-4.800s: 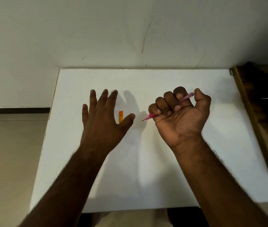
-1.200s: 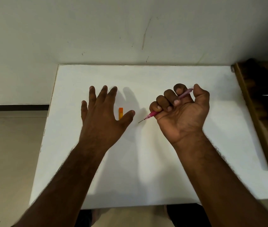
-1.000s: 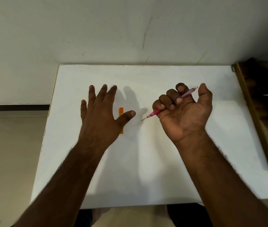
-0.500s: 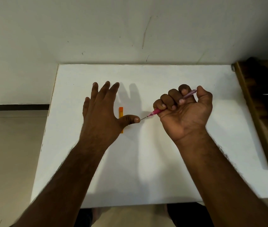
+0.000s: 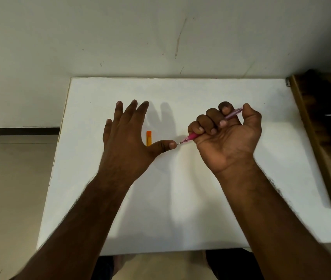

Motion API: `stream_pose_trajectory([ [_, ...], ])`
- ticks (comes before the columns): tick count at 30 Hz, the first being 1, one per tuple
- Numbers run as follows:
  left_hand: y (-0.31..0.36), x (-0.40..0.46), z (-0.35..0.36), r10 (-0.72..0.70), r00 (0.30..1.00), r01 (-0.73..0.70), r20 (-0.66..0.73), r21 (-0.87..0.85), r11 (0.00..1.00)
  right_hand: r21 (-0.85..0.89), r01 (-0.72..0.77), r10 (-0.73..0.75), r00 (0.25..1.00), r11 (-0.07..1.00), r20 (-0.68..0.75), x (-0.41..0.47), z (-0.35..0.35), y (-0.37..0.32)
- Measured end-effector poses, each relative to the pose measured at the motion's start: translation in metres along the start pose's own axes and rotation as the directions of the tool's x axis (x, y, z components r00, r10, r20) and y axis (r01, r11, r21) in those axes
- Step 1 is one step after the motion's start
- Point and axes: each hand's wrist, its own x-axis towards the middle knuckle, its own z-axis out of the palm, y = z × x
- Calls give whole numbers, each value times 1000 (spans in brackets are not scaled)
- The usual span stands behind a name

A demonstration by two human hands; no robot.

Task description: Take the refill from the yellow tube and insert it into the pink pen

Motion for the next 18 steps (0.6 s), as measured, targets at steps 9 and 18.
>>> stream_pose_trajectory([
  [9, -12, 2, 2, 16, 998, -13, -54, 59, 998, -108, 4, -10, 998, 994, -58, 2, -1, 2],
  [18, -15, 1, -1, -12, 1000, 13, -24, 37, 999, -583, 6, -97, 987, 812, -125, 3, 6, 14],
])
